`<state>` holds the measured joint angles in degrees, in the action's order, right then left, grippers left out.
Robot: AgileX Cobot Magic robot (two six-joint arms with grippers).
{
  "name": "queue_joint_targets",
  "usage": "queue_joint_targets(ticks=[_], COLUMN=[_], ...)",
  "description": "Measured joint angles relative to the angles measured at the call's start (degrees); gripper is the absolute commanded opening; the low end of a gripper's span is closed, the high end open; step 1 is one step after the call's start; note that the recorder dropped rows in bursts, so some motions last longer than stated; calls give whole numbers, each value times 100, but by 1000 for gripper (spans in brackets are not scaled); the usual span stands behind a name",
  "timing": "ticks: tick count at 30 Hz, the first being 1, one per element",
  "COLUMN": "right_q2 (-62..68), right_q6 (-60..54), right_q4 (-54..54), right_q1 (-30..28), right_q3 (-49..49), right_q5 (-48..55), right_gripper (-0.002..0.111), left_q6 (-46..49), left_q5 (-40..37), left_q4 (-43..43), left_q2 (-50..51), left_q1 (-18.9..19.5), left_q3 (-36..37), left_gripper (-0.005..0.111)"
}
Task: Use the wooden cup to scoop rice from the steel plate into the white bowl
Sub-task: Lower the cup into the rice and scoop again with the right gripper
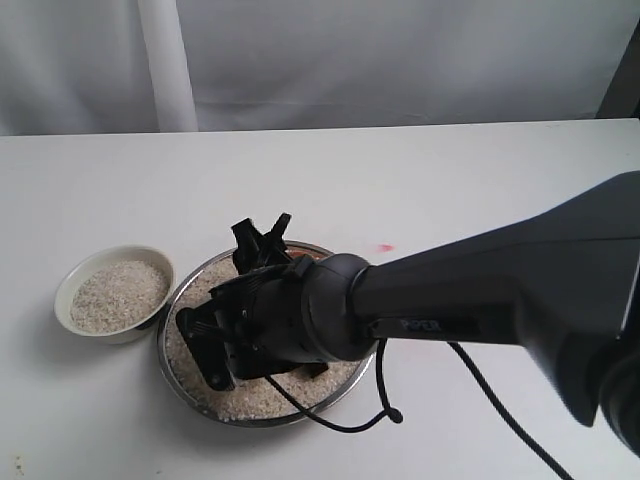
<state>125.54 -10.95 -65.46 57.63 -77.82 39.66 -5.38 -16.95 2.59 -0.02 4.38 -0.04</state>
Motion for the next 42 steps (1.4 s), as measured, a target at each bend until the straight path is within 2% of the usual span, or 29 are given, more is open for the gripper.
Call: queue_joint_targets(ticks=[19, 42], right_q2=[-196, -264], right_q6=[170, 189], right_q4=[1016, 2537], right_q1=[0, -277], right_q3=[0, 0], right_q5=[-758, -1448], right_gripper=[0, 0], left_q6=[0, 0], left_q5=[0, 0], left_q4=[0, 0], left_q2=[0, 0], left_q1=[0, 0], left_q3=[0, 0], left_gripper=[0, 0])
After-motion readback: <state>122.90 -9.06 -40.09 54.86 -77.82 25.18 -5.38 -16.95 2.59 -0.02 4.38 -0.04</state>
